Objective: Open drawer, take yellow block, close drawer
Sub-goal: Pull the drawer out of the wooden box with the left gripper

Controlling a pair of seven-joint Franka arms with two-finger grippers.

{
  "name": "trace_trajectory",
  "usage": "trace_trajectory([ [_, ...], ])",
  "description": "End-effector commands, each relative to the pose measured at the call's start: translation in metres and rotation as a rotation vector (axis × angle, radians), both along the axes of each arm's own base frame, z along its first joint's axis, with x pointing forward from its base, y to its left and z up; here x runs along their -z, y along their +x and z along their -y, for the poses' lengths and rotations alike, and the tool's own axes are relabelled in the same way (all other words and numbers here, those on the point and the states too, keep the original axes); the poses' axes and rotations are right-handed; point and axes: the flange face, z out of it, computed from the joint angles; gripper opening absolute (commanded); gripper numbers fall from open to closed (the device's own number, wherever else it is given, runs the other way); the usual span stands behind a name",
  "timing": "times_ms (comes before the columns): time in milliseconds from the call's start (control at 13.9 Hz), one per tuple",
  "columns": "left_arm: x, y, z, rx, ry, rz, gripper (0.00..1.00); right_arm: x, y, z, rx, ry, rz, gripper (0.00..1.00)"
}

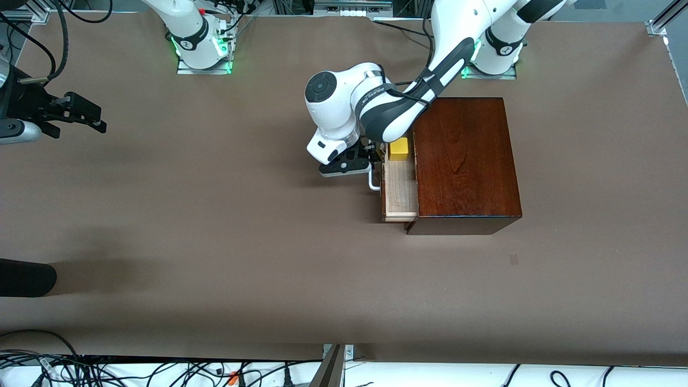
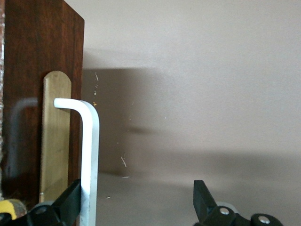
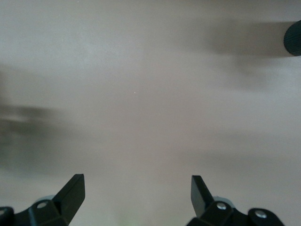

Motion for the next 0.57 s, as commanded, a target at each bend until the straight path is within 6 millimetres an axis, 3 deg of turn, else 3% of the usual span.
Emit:
trace_trajectory([
  [0, -0.007, -0.008, 0.040, -0.019, -0.102, -0.002, 1.00, -0.003, -0.002, 0.003, 0.008, -0.003, -0.004, 1.00],
  [503, -0.008, -0.012, 0.055, -0.034, -0.133, -0.009, 1.00, -0.002, -0.002, 0.010, 0.019, -0.004, -0.008, 1.00],
])
